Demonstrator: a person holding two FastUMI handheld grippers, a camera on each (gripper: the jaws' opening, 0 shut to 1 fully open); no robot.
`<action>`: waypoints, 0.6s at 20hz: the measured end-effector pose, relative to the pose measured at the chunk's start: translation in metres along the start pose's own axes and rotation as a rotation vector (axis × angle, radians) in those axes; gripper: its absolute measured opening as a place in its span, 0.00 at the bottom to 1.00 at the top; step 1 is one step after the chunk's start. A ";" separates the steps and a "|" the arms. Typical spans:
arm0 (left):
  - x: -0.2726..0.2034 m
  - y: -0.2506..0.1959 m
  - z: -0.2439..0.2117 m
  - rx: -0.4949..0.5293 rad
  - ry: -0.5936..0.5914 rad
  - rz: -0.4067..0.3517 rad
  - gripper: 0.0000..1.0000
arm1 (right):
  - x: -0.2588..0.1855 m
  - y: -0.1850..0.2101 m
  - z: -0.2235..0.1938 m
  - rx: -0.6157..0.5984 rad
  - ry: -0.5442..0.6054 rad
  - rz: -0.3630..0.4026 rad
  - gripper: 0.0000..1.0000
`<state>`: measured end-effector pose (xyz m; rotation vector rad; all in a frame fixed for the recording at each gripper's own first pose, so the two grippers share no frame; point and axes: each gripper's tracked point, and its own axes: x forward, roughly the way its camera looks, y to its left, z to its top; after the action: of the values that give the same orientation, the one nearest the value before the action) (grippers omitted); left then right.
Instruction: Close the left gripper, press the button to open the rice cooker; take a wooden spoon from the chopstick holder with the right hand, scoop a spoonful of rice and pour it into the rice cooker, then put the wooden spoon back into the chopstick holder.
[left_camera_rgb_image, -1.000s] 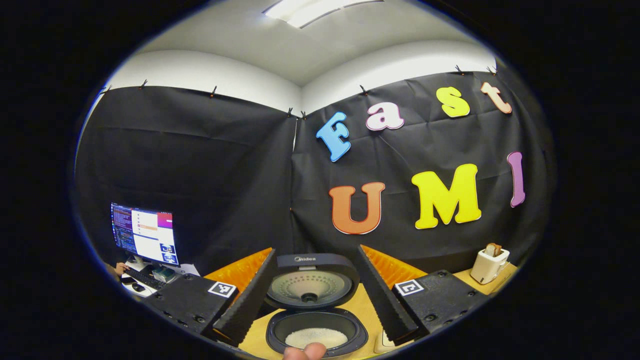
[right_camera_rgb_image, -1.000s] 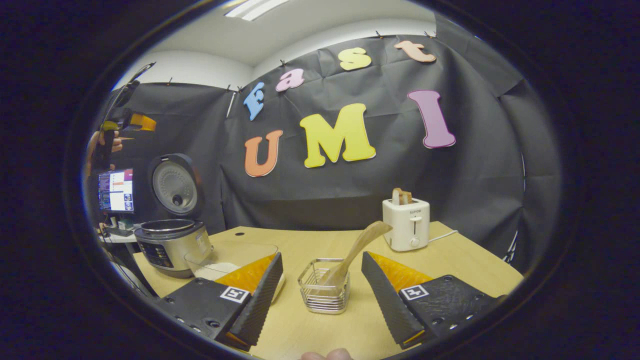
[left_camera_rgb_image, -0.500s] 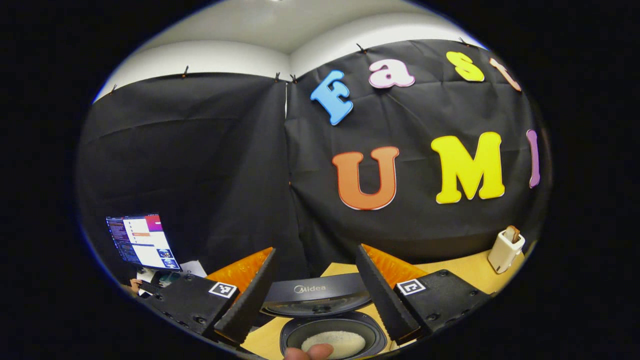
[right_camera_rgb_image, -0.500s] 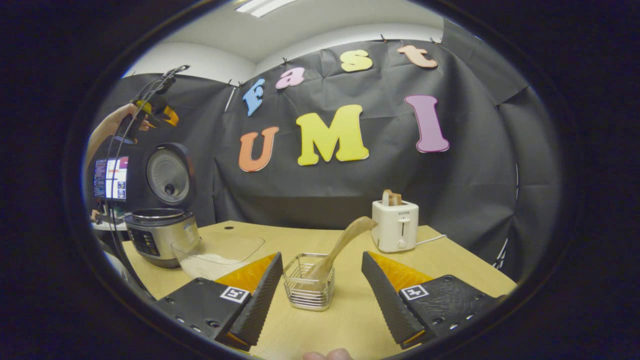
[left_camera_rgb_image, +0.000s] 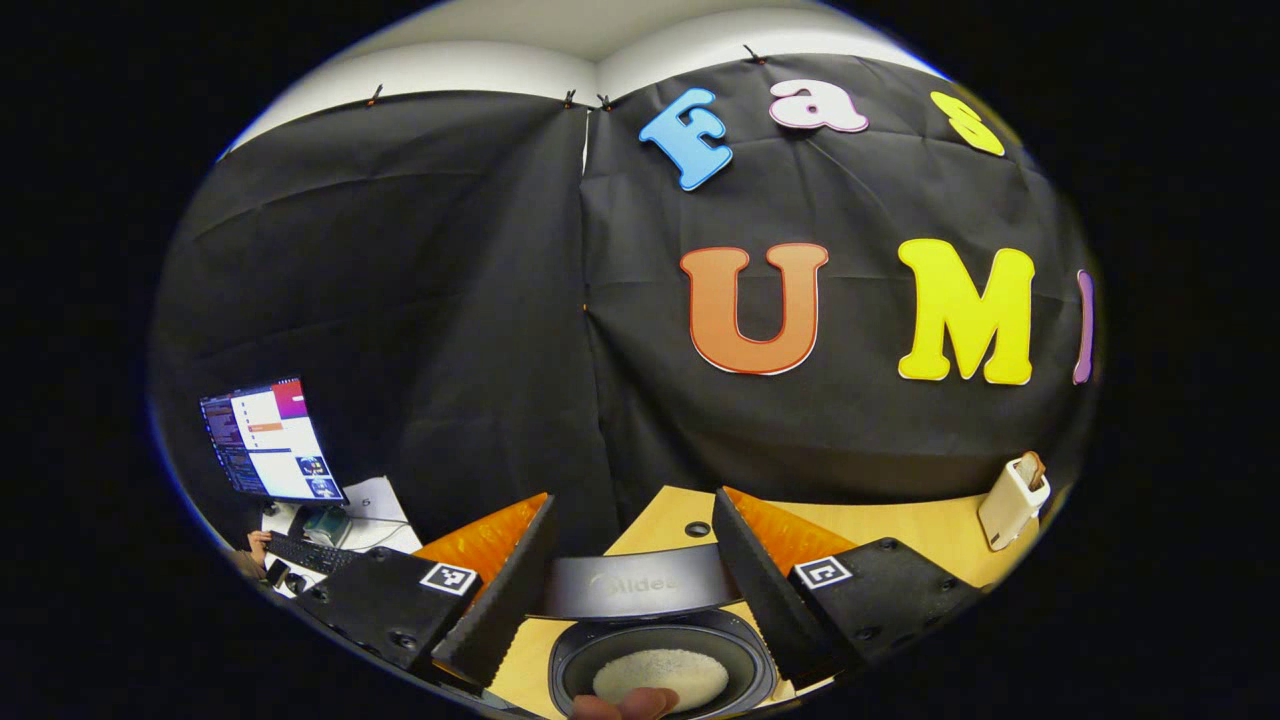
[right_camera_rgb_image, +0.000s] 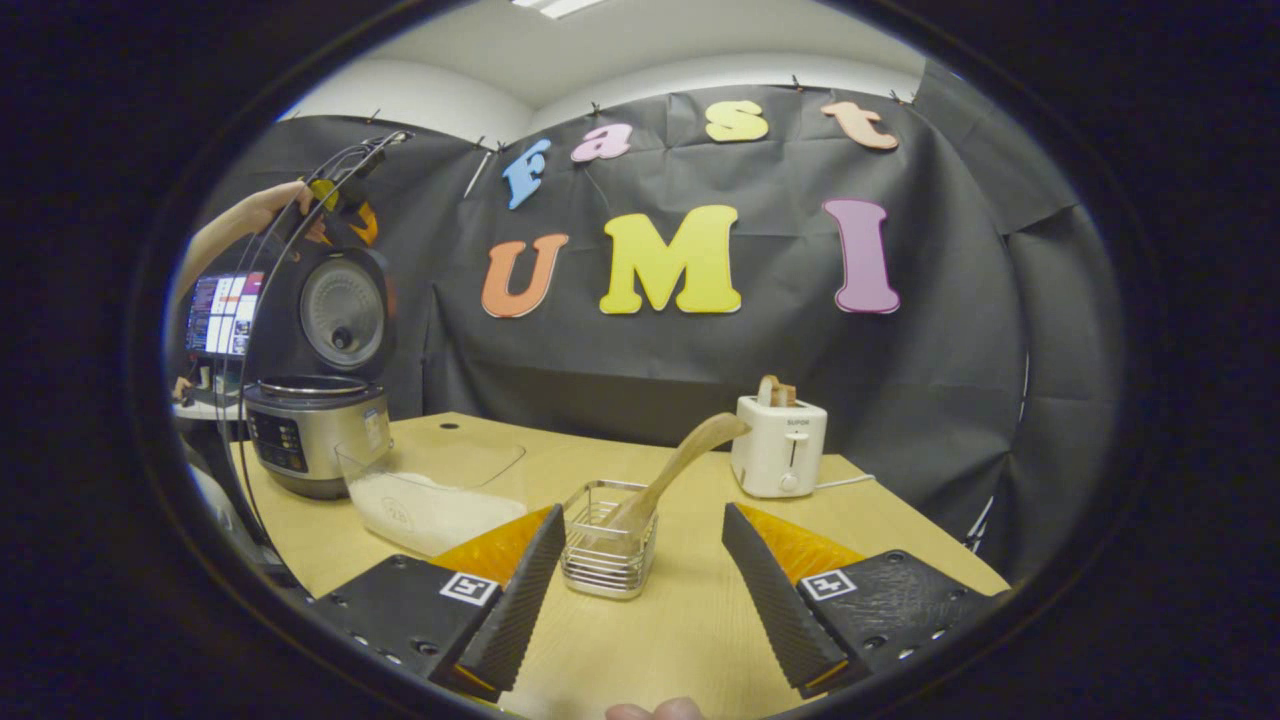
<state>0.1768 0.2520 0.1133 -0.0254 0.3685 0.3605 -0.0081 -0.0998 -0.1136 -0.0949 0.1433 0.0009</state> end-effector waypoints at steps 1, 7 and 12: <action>-0.003 -0.001 0.001 -0.016 -0.010 -0.002 0.99 | -0.002 0.001 0.001 0.003 -0.003 0.001 0.93; -0.032 -0.005 -0.019 -0.047 -0.019 -0.014 0.99 | -0.014 0.002 0.019 0.035 -0.043 0.009 0.89; -0.066 -0.010 -0.050 -0.096 -0.045 -0.025 0.99 | -0.022 -0.001 0.026 0.076 -0.056 0.020 0.90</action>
<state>0.1057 0.2157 0.0900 -0.1158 0.3055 0.3533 -0.0263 -0.0980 -0.0843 -0.0172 0.0879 0.0184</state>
